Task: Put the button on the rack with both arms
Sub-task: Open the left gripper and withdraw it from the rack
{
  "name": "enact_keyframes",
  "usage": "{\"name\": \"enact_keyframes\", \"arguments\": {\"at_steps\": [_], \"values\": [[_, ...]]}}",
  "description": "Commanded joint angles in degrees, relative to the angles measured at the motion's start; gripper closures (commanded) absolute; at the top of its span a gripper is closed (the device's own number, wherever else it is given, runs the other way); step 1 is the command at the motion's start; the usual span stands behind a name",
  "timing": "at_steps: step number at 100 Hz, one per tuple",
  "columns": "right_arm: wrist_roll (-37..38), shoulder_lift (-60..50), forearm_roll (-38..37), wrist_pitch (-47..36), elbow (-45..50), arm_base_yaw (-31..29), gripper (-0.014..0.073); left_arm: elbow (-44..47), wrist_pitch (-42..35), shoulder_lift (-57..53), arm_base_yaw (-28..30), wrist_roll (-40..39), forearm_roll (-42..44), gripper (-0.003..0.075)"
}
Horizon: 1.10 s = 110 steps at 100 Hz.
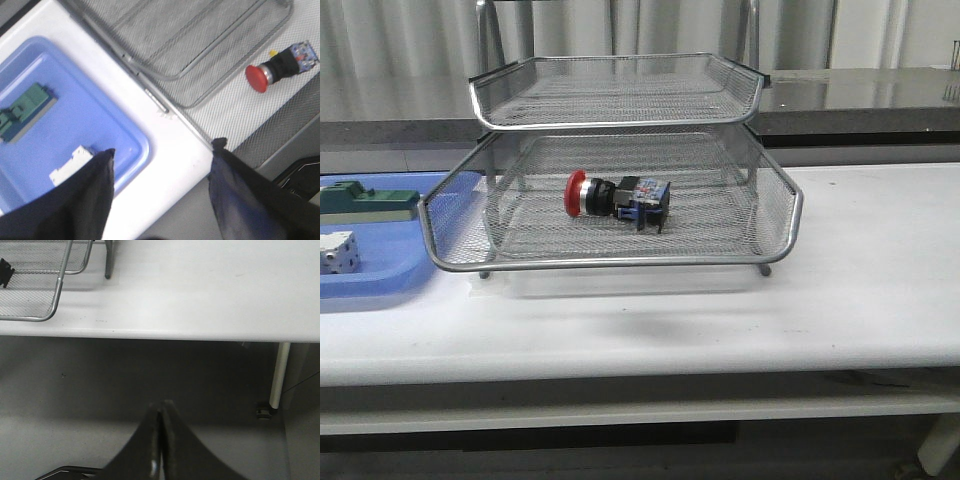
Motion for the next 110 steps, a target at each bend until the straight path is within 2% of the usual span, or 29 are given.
{"name": "enact_keyframes", "arguments": {"at_steps": [1,9,30,63,83,110], "values": [[-0.12,0.42,-0.56,-3.18,-1.8,-0.17,0.0664,3.66,-4.49,-6.2,2.72,-1.11,-0.97,0.0312],[-0.12,0.42,-0.56,-3.18,-1.8,-0.17,0.0664,9.71,-8.87,-10.38,4.71,-1.41,-1.09,0.0312],[-0.12,0.42,-0.56,-3.18,-1.8,-0.17,0.0664,26.67,-26.06,-24.26,7.69,-1.41,-2.18,0.0313],[-0.12,0.42,-0.56,-3.18,-1.8,-0.17,0.0664,52.8,-51.25,-46.71,7.79,-1.5,-6.38,0.0313],[-0.12,0.42,-0.56,-3.18,-1.8,-0.17,0.0664,65.36,-61.79,-58.23,7.79,-1.5,-10.74,0.0313],[-0.12,0.42,-0.56,-3.18,-1.8,-0.17,0.0664,76.45,-71.73,-69.38,7.79,-1.5,-16.86,0.0313]]}}
